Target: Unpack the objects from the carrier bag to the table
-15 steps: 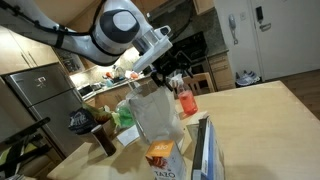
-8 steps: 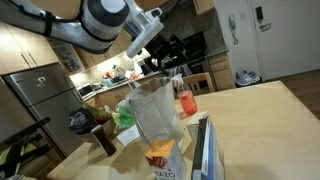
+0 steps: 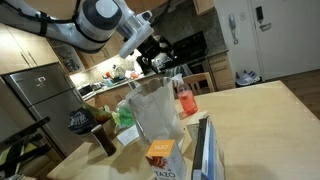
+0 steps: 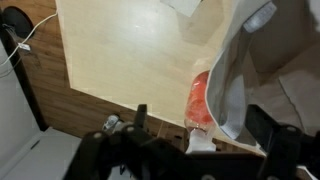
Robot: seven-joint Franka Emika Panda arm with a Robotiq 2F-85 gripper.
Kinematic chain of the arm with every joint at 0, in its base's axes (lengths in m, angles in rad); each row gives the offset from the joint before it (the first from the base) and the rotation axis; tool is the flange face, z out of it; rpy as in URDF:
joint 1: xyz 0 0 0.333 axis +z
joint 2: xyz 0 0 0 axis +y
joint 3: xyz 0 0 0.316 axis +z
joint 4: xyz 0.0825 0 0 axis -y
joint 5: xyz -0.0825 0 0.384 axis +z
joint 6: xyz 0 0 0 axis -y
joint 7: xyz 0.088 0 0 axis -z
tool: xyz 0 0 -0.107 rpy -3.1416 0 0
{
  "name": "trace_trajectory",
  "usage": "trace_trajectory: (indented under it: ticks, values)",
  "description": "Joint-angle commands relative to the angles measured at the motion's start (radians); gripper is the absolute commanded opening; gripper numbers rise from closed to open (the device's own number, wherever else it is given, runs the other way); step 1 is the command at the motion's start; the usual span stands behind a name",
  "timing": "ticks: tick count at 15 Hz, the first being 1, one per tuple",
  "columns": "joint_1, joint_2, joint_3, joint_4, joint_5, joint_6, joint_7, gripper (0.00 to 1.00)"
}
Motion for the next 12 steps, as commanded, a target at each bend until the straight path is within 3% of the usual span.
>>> trace_trajectory:
  ticks: [1,9,10,12]
  values:
    - [-0.001,0.058,0.017,0.027,0.032,-0.001,-0.032,1.00]
    - [-0.008,0.168,0.015,0.049,0.015,-0.050,-0.045,1.00]
    - [-0.009,0.175,0.015,0.048,0.013,-0.048,-0.049,0.80]
    - [-0.006,0.183,0.008,0.048,0.003,-0.034,-0.044,0.66]
